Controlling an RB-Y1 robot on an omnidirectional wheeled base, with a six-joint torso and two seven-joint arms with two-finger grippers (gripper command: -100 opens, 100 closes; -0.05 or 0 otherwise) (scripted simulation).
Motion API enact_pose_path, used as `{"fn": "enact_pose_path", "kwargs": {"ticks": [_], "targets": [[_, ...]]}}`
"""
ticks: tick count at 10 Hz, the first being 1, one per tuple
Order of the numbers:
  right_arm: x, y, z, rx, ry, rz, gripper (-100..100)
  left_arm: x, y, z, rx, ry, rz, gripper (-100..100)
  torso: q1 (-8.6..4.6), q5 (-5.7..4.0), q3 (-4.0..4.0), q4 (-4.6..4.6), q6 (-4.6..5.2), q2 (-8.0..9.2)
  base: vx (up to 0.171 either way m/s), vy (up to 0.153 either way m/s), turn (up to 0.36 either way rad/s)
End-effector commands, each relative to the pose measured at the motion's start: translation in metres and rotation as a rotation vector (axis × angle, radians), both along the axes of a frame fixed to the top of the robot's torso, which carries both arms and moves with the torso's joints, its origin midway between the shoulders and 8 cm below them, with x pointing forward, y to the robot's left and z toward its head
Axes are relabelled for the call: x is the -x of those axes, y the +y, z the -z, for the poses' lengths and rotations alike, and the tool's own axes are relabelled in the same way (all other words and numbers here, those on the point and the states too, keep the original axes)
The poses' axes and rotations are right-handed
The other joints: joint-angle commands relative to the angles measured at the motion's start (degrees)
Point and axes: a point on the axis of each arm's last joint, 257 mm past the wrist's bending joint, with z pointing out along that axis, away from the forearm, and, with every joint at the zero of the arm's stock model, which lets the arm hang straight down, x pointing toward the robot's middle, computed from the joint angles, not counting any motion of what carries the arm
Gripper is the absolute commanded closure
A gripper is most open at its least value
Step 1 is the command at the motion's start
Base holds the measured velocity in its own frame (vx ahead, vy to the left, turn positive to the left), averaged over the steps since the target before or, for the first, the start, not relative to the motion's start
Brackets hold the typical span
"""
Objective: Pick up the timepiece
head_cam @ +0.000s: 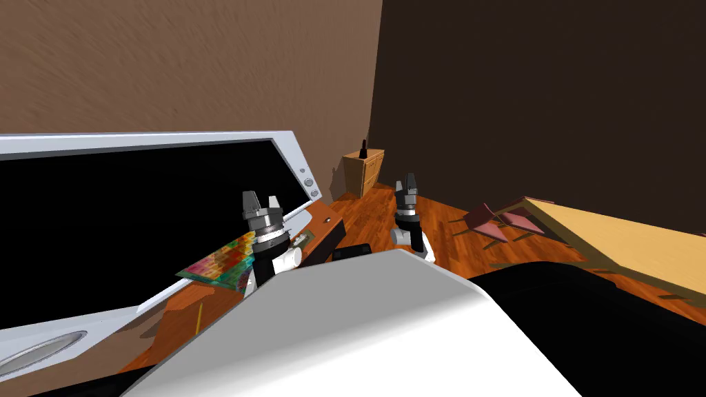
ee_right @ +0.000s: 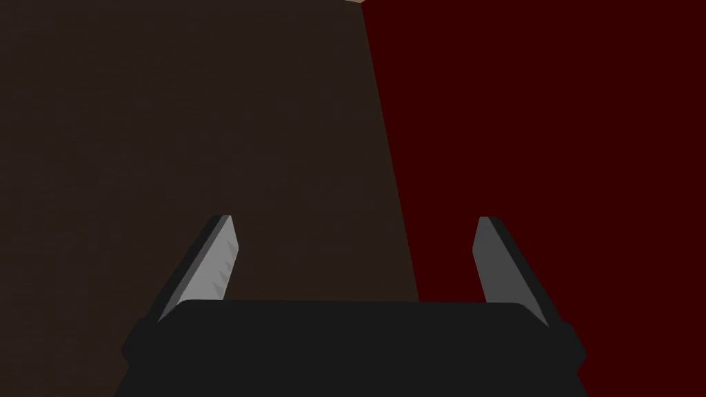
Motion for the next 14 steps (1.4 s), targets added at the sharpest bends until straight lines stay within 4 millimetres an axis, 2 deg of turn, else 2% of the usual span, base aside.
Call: {"fn": "enact_pose_path", "kwargs": {"ticks": [1, 3, 5, 9, 11, 12, 14], "targets": [[0.000, 0.000, 0.000, 0.000, 0.000, 0.000, 0, -0.003, -0.003, 0.008, -0.037, 0.030, 0.015, -100, 0.00, 0.00, 0.00, 0.00, 0.00, 0.00, 0.009, -0.003, -0.056], [0.000, 0.000, 0.000, 0.000, 0.000, 0.000, 0, -0.009, -0.006, 0.027, -0.086, 0.093, 0.031, -100, 0.00, 0.00, -0.03, -0.01, 0.00, -0.06, 0.027, -0.009, -0.078], [0.000, 0.000, 0.000, 0.000, 0.000, 0.000, 0, -0.015, -0.004, 0.056, -0.125, 0.181, 0.037, -100, -0.05, -0.01, -0.08, -0.03, 0.01, -0.14, 0.043, -0.018, -0.126], [0.000, 0.000, 0.000, 0.000, 0.000, 0.000, 0, -0.016, 0.011, 0.140, -0.175, 0.411, 0.021, -100, -0.08, -0.01, -0.13, -0.05, 0.01, -0.23, 0.060, -0.021, -0.178], [0.000, 0.000, 0.000, 0.000, 0.000, 0.000, 0, -0.007, 0.023, 0.191, -0.189, 0.545, 0.004, -100, -0.09, -0.02, -0.14, -0.06, 0.01, -0.24, 0.072, -0.020, -0.205], [0.000, 0.000, 0.000, 0.000, 0.000, 0.000, 0, -0.007, 0.023, 0.191, -0.189, 0.545, 0.004, -100, -0.05, -0.01, -0.16, -0.06, 0.01, -0.28, 0.049, -0.006, -0.062], [0.000, 0.000, 0.000, 0.000, 0.000, 0.000, 0, 0.010, 0.036, 0.244, -0.198, 0.686, -0.016, -100, -0.07, -0.02, -0.10, -0.04, 0.00, -0.16, 0.052, -0.014, -0.196]]}}
